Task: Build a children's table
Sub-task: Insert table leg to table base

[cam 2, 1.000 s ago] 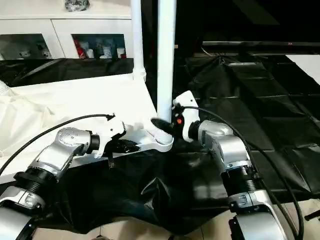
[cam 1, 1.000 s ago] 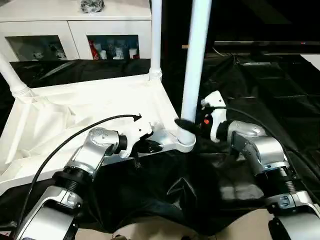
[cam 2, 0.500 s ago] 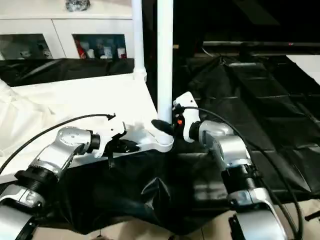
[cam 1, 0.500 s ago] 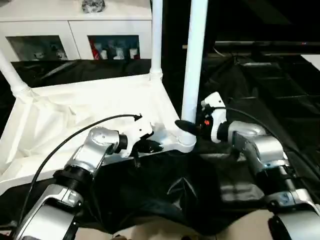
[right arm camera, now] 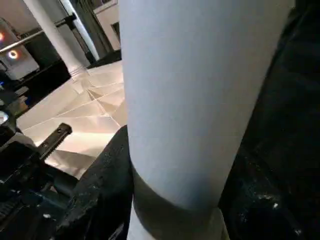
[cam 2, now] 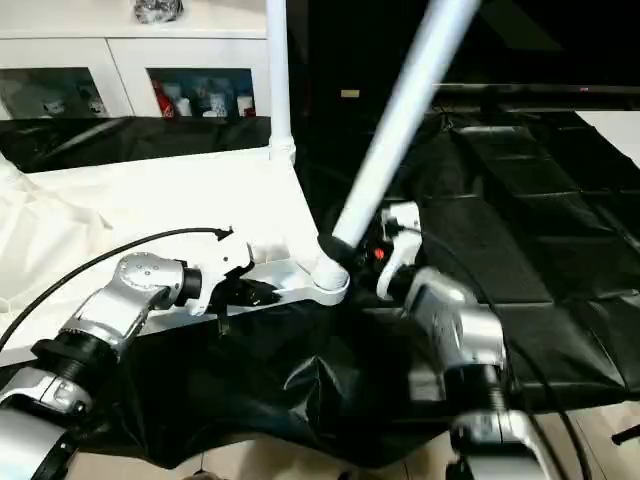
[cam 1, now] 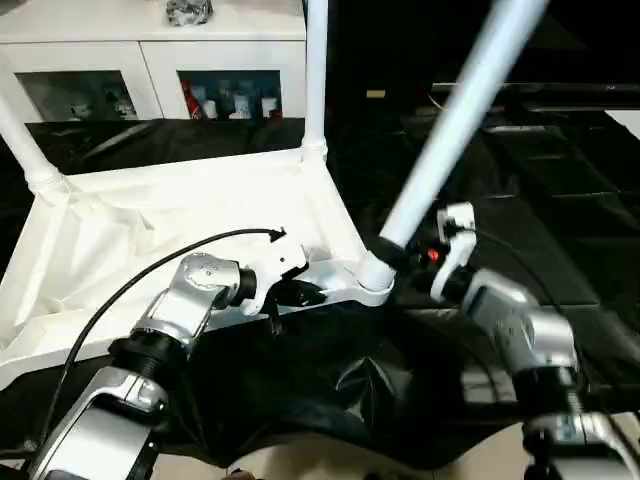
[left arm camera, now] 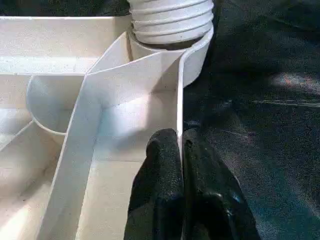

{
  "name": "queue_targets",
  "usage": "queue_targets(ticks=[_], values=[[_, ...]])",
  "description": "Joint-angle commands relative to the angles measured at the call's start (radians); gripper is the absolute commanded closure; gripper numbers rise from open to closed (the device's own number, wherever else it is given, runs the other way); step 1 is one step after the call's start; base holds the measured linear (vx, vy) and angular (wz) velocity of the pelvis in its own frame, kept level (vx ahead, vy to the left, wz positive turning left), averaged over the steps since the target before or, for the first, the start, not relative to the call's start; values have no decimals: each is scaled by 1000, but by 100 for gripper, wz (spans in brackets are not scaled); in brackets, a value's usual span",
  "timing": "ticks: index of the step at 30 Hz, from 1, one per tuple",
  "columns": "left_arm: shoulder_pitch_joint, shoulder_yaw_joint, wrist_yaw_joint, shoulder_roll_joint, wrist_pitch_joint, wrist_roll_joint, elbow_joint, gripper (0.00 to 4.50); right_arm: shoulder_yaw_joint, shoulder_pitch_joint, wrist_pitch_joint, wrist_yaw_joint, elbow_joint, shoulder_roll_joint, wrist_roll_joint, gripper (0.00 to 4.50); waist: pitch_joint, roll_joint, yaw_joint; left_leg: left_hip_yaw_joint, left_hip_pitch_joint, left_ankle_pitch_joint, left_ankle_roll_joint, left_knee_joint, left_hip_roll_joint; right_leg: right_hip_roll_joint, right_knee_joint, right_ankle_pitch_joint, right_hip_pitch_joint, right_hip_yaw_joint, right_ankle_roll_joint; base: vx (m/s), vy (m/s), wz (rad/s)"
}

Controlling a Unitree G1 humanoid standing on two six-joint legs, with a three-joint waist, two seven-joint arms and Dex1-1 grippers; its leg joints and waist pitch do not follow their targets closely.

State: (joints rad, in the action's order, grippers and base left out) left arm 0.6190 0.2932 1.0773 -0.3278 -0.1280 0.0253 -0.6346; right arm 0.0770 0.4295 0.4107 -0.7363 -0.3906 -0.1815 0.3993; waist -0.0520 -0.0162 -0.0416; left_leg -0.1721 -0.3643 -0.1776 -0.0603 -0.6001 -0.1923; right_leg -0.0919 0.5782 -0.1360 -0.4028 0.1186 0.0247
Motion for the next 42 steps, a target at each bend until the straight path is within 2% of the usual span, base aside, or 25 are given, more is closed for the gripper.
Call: queue_targets(ticks=[1,3,9,10,11,13,14,15,17,18,20,22,23,24,25,27,28,30,33,36,37,42], values=[[22,2,-29,-2,4,21,-16,450,-31,-68,-5,14,-9,8,-29,261,70,-14,-3,14,15,-321,11,74,-32,-62,-86,-424,51,-46,143,0,0,0],[25,2,-36,0,10,25,-23,450,-45,-94,-34,21,6,7,-52,261,71,-10,-3,16,13,-324,13,76,-32,-62,-86,-433,53,-45,133,0,0,0],[31,2,-47,0,21,31,-38,450,-87,-126,-75,61,37,-8,-117,261,68,-12,2,17,15,-343,17,75,-28,-61,-97,-516,49,-40,97,0,0,0],[32,2,-48,2,22,31,-40,450,-90,-125,-77,67,39,-10,-124,261,67,-24,2,18,17,-354,17,75,-27,-61,-98,-524,47,-39,96,0,0,0],[34,3,-50,5,27,32,-46,450,-97,-123,-86,77,45,-10,-136,261,67,-16,7,17,16,-368,18,74,-24,-58,-103,-540,47,-36,86,0,0,0],[34,4,-52,7,29,33,-48,450,-108,-116,-92,84,46,-13,-147,262,65,-12,10,18,17,-376,20,73,-23,-59,-107,-576,46,-33,72,0,0,0],[33,4,-53,7,29,33,-48,450,-113,-113,-93,86,45,-14,-152,262,63,-14,11,19,20,-388,19,72,-21,-59,-112,-605,42,-31,61,0,0,0],[32,4,-53,8,30,34,-47,450,-119,-111,-92,84,46,-16,-156,262,63,-6,13,19,22,-396,18,70,-20,-59,-117,-629,41,-28,49,0,0,0],[30,6,-50,8,31,34,-46,450,-135,-105,-85,73,48,-23,-163,262,62,-13,14,21,23,-403,17,71,-21,-60,-118,-642,39,-27,41,0,0,0],[28,7,-47,8,32,35,-44,450,-146,-100,-81,67,48,-28,-170,262,63,-9,15,22,22,-407,18,71,-21,-59,-118,-644,40,-25,38,0,0,0],[26,11,-42,4,38,38,-44,450,-169,-85,-75,47,41,-41,-183,262,62,-8,17,23,23,-414,19,71,-21,-60,-119,-649,39,-24,34,0,0,0],[24,18,-32,-2,46,42,-43,450,-189,-58,-62,20,26,-56,-194,262,62,-5,18,23,22,-413,20,72,-22,-60,-119,-647,39,-25,34,0,0,0],[24,19,-29,-4,48,44,-43,450,-195,-48,-56,10,20,-61,-196,262,62,-8,18,23,23,-415,23,72,-23,-61,-118,-640,38,-25,38,0,0,0],[24,22,-23,-6,50,45,-43,450,-202,-36,-54,-2,12,-67,-200,262,61,-2,18,22,22,-413,24,72,-23,-60,-120,-641,38,-26,37,0,0,0],[23,24,-15,-9,53,46,-42,450,-210,-16,-52,-20,-5,-75,-206,262,62,-5,17,23,23,-414,24,72,-23,-62,-119,-643,38,-26,38,0,0,0],[22,28,-5,-11,55,49,-42,450,-220,14,-52,-43,-35,-84,-212,262,61,0,22,23,20,-418,24,72,-23,-62,-120,-652,38,-25,36,0,0,0],[22,31,2,-13,54,50,-40,450,-227,35,-48,-59,-54,-89,-214,262,61,-2,22,23,23,-423,22,70,-23,-63,-120,-659,36,-24,36,0,0,0],[21,35,13,-15,52,51,-37,450,-243,60,-46,-92,-77,-98,-219,262,60,4,26,23,21,-418,24,70,-23,-63,-121,-668,36,-24,33,0,0,0],[18,40,20,-17,51,51,-30,450,-264,75,-48,-130,-95,-112,-232,262,61,5,28,24,20,-415,24,71,-25,-65,-118,-658,37,-26,38,0,0,0],[14,46,27,-19,53,52,-20,450,-273,90,-53,-162,-116,-123,-234,262,63,12,29,24,17,-410,25,74,-28,-65,-113,-638,39,-30,49,0,0,0],[14,47,29,-20,52,52,-17,450,-272,93,-51,-168,-119,-124,-232,262,63,9,29,24,18,-408,25,74,-28,-66,-113,-636,38,-31,53,0,0,0],[8,53,49,-21,64,47,1,450,-295,98,-75,-230,-135,-141,-237,262,63,12,25,23,17,-400,28,77,-32,-67,-109,-612,38,-35,68,0,0,0]])
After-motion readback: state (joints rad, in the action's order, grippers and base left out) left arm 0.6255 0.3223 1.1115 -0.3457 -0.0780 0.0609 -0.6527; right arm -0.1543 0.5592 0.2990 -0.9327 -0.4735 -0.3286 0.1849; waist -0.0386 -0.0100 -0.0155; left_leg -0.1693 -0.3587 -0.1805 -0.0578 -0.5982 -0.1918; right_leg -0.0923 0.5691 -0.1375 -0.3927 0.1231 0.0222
